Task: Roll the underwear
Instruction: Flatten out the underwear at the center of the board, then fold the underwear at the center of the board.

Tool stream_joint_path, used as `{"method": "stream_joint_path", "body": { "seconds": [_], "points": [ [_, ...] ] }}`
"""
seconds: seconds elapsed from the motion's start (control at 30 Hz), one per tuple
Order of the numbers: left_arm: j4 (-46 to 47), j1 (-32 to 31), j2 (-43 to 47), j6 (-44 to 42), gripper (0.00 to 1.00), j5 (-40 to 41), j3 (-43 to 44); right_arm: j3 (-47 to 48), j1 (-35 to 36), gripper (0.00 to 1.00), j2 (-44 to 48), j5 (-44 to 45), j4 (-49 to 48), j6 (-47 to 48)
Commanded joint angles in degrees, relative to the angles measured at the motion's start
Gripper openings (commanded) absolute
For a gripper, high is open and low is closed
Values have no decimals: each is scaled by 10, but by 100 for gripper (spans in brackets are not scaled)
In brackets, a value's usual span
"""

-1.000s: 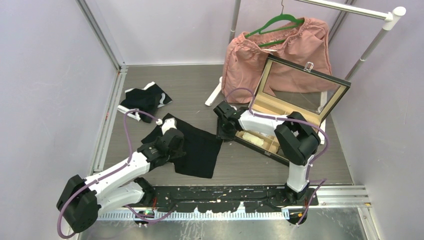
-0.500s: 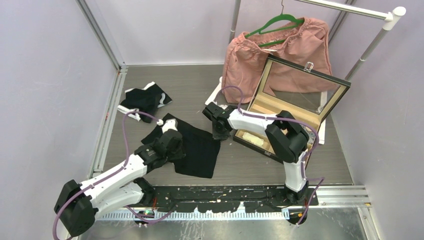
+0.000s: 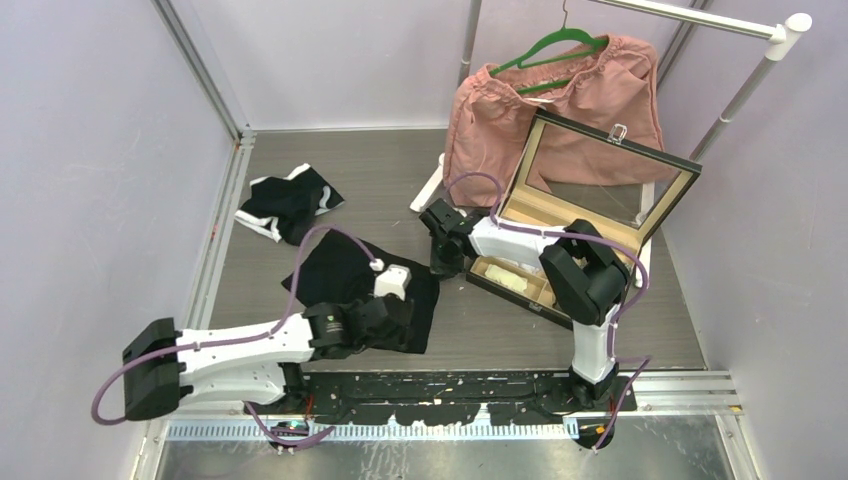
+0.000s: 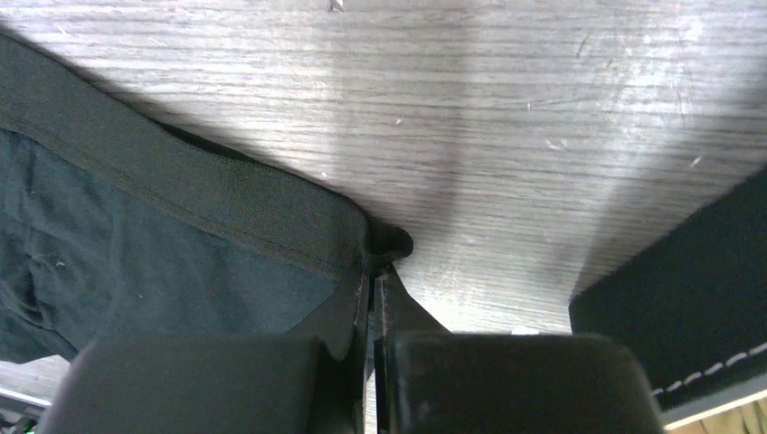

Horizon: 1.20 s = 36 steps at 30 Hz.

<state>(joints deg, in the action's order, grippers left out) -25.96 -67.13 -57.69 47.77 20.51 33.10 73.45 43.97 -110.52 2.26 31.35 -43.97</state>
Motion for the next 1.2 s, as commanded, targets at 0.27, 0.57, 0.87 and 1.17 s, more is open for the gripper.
{"method": "stream_joint_path", "body": {
  "seconds": [0.27, 0.57, 0.87, 1.17],
  "points": [
    [47, -68, -186, -22, 42, 25, 108, -50, -15, 1, -15, -7, -52, -7],
    [-4, -69, -261, -10, 39, 57, 149, -58, -17, 1, -11, -12, -58, -4],
    [-12, -69, -310, 0, 37, 28, 156, -63, -20, 1, -6, -8, -57, -2],
    [-40, -69, -344, 15, 29, 15, 154, -65, -21, 1, 13, 4, -54, 1]
  ]
}}
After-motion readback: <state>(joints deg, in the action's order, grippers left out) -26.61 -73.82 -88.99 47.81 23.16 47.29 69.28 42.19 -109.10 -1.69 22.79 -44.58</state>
